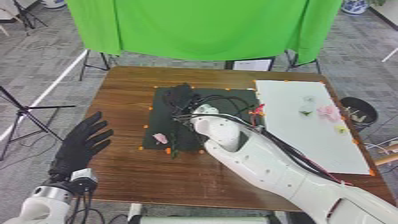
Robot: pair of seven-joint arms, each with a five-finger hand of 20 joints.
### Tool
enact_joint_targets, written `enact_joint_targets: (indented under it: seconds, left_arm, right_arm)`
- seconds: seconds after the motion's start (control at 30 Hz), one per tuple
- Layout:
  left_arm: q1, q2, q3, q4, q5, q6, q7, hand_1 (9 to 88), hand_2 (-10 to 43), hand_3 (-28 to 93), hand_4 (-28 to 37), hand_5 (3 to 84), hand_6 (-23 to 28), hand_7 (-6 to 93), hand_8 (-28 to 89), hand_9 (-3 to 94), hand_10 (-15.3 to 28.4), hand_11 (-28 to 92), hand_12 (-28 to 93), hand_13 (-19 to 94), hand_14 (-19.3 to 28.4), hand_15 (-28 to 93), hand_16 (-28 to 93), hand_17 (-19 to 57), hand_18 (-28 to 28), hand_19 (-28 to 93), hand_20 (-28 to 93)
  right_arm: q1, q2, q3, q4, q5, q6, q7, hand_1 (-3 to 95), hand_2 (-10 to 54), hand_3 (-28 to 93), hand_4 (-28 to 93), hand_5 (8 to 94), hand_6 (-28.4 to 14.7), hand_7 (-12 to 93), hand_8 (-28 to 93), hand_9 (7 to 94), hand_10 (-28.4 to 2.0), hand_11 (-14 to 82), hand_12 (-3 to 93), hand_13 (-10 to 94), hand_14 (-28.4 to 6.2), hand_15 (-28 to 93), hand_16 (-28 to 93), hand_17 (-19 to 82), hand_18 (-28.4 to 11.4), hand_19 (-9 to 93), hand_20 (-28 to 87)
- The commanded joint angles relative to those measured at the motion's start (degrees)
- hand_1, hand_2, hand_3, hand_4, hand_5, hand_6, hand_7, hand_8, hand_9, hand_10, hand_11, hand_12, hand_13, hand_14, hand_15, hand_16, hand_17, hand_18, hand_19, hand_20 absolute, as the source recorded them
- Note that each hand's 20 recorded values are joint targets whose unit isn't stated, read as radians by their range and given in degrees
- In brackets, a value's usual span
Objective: Arrange flowers
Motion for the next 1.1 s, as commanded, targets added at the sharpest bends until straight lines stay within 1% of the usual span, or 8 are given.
enact_joint_targets:
  seconds: [0.03, 0.17, 0.27, 0.43, 0.6, 0.83, 0.97, 1.1]
  left_arm:
    - [0.9, -0.96, -0.42, -0.06, 0.09, -0.61, -0.86, 25.1, -1.6, 71, -27.6, 26.2, 2.6, 22.0, -12, 23.7, 10.6, 21, 18, 20, 15.9, 32, 1, -9.3, 23.0, 41, 8]
    - [1.1, -1.31, -0.7, -0.15, 0.09, -0.79, -1.03, 25.1, -1.5, 71, -27.3, 26.3, 2.8, 21.4, -11, 23.6, 10.9, 21, 18, 20, 15.9, 31, 1, -9.3, 23.0, 40, 8]
    - [1.6, -1.48, -0.97, -0.21, 0.12, -0.74, -1.12, 25.2, -1.3, 71, -27.2, 26.5, 3.1, 21.0, -11, 23.5, 11.2, 21, 18, 20, 16.0, 32, 1, -9.4, 23.1, 41, 8]
    - [2.0, -1.82, -1.22, -0.25, 0.0, -0.96, -1.3, 25.3, -1.3, 70, -26.9, 26.8, 3.4, 20.5, -11, 23.4, 11.5, 21, 18, 19, 16.5, 32, 1, -9.5, 23.2, 41, 9]
    - [2.3, -1.82, -1.69, -0.32, 0.06, -1.04, -1.67, 25.4, -1.3, 70, -26.8, 26.9, 3.6, 20.4, -10, 23.4, 11.8, 21, 18, 19, 16.5, 33, 0, -9.5, 23.3, 41, 9]
    - [2.5, -1.74, -1.66, -0.34, 0.02, -1.19, -1.85, 25.6, -1.3, 70, -26.7, 27.1, 3.7, 20.8, -11, 23.4, 11.9, 22, 18, 19, 16.8, 33, 0, -9.6, 23.3, 41, 9]
    - [2.1, -1.37, -1.35, -0.23, 0.0, -1.37, -1.94, 25.7, -1.2, 70, -26.7, 27.0, 3.7, 20.9, -11, 23.3, 12.1, 22, 18, 19, 16.9, 33, 0, -9.6, 23.3, 41, 8]
    - [2.0, -1.25, -1.22, -0.08, 0.01, -1.49, -1.97, 25.8, -1.3, 70, -26.7, 27.1, 3.7, 21.0, -11, 23.3, 12.1, 22, 18, 19, 17.0, 34, 0, -9.6, 23.3, 41, 8]
  right_arm:
    - [-1.9, 3.2, 4.2, -8.4, 4.6, -4.3, 0.5, 29.5, -9.5, 87, -28, 51.8, 1.1, 45, -18, 62.4, -9.7, 32.1, 26.4, 60, -6.5, 78, 37, 30, -18.3, 87, 59]
    - [-4.6, 7.1, 7.7, -14.6, 9.9, -4.9, 0.1, 28.6, -9.5, 87, -28, 47.0, -0.1, 44, -18, 56.7, -10.4, 32.7, 26.2, 57, -7.6, 79, 35, 28, -18.4, 86, 59]
    - [-8.1, 10.6, 13.2, -18.8, 16.7, -7.3, -5.5, 29.8, -9.1, 88, -28, 46.0, -0.4, 44, -18, 54.8, -10.4, 34.1, 26.6, 55, -7.8, 79, 35, 27, -18.5, 86, 59]
    - [-14.3, 18.2, 19.7, -24.9, 23.7, -10.6, -12.0, 37.1, -6.3, 91, -28, 45.2, 2.1, 45, -21, 51.0, -10.0, 40.5, 31.1, 52, -8.2, 79, 35, 26, -18.4, 82, 56]
    - [-21.1, 24.0, 25.2, -30.2, 25.3, -15.5, -17.1, 38.6, -6.5, 92, -28, 43.7, 4.6, 46, -22, 43.4, -11.3, 48.1, 33.5, 45, -8.9, 78, 37, 23, -19.0, 79, 56]
    - [-26.6, 25.7, 27.7, -33.9, 23.8, -22.9, -21.5, 40.3, -3.8, 93, -28, 43.1, 5.8, 43, -23, 36.6, -12.0, 53.5, 38.7, 39, -9.9, 78, 39, 20, -18.9, 77, 56]
    - [-27.1, 25.5, 26.6, -34.8, 19.8, -22.8, -23.7, 41.6, -3.8, 93, -28, 39.6, 5.4, 43, -23, 34.3, -12.4, 56.6, 45.6, 38, -9.8, 78, 40, 20, -18.9, 77, 56]
    - [-27.7, 24.9, 26.1, -35.6, 18.3, -22.8, -24.6, 41.3, -3.6, 93, -28, 38.7, 5.3, 44, -23, 34.0, -12.5, 57.0, 46.8, 38, -9.8, 79, 40, 20, -18.6, 77, 55]
